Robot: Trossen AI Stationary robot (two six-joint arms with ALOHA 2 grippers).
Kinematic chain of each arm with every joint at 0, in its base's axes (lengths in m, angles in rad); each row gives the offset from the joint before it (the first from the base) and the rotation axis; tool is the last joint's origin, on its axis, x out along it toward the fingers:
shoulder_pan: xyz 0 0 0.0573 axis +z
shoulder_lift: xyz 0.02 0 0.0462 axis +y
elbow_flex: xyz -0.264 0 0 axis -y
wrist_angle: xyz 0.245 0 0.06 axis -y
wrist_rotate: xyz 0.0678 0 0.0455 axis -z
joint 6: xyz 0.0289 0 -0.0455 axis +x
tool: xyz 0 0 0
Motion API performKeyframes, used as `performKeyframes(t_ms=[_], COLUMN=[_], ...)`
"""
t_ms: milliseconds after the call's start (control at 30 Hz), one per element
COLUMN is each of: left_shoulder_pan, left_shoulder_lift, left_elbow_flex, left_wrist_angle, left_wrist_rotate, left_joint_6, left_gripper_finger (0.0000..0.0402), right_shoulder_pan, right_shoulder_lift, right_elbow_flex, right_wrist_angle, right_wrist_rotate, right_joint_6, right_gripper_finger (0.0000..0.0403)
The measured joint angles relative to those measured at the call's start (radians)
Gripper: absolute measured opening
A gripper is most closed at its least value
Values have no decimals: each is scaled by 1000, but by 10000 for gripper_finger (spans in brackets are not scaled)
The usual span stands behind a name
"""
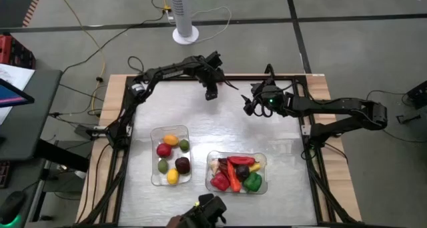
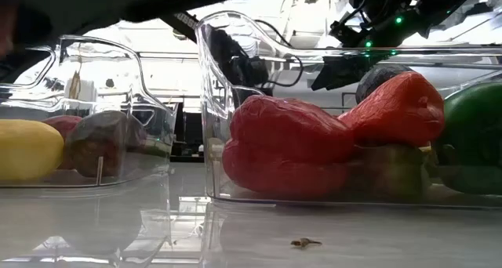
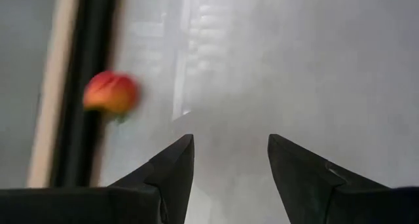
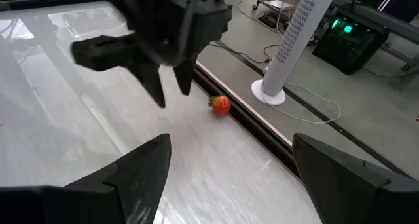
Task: Sort produce into baskets
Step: Put the orange tomato into the left transparent bin
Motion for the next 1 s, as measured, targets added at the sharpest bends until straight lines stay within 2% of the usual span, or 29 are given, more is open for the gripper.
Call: performKeyframes(t_ms=[400, 767, 1000], left_shoulder_pan=[64, 78, 75], left_shoulder_lift=[97, 114, 114], left_elbow_flex=[0, 1, 0], left_wrist_angle=[55, 210, 249], left_wrist_rotate=[-58, -101, -108], left_joint_6=[-98, -168, -224], left_gripper_finger=[182, 183, 217], right_shoulder_pan=[10, 7, 7], right_shoulder_lift=[0, 0, 0], right_elbow_flex=[0, 0, 0], right_wrist_angle=[5, 14, 23], right_wrist_rotate=[-1, 0, 0], right_joint_6=[0, 0, 0], right_gripper_finger=[344, 344, 344])
